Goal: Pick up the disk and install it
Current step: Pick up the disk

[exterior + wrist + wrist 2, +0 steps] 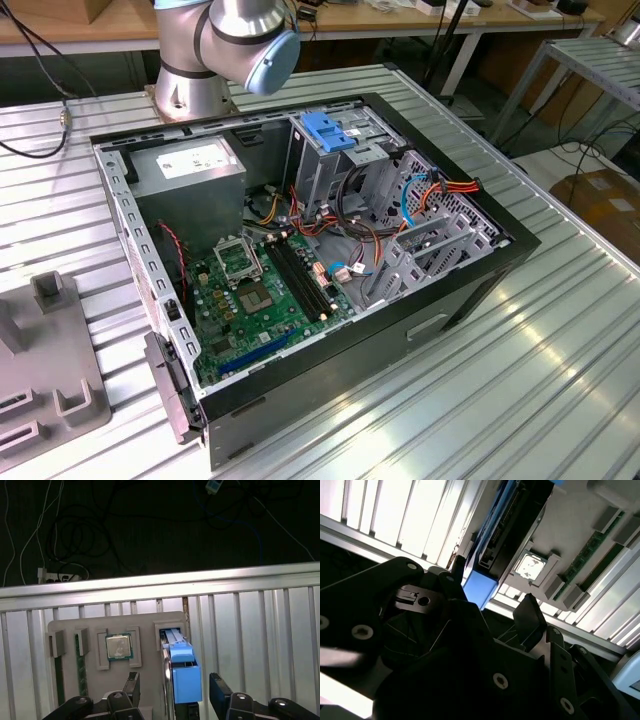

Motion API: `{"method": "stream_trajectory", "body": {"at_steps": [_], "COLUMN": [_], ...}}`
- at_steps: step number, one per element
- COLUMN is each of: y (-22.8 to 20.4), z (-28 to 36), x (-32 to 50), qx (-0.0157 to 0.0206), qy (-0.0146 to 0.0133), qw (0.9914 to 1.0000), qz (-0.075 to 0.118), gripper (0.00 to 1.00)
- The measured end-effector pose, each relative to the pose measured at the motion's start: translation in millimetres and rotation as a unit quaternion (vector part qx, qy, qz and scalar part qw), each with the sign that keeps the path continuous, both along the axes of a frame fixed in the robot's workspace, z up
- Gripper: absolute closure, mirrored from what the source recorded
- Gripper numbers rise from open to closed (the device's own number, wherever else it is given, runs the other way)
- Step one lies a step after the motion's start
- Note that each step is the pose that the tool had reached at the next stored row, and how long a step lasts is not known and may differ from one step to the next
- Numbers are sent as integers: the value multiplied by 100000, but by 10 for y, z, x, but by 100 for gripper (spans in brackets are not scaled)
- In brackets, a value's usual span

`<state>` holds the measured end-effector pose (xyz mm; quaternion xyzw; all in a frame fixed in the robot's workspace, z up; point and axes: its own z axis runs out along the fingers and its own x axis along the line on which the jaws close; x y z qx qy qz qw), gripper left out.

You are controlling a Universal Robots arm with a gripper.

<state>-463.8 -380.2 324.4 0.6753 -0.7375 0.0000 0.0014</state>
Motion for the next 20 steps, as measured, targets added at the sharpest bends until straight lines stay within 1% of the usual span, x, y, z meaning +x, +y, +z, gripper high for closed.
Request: {"method": "stream_trajectory", "body": {"at_steps": [2, 4, 9, 12, 18, 20], "y": [6, 24, 59, 69, 82, 84], "z": [-3, -9, -49, -100, -229, -251], "x": [-8, -15, -42, -46, -52, -54], "qx": [7, -6, -1, -1, 0, 1], "qy": [-12, 11, 6, 1, 4, 28], "qw": [100000, 100000, 100000, 100000, 100000, 100000], "qz": [-5, 1, 5, 13, 9, 10], "gripper": [34, 34, 34, 34, 34, 34]}}
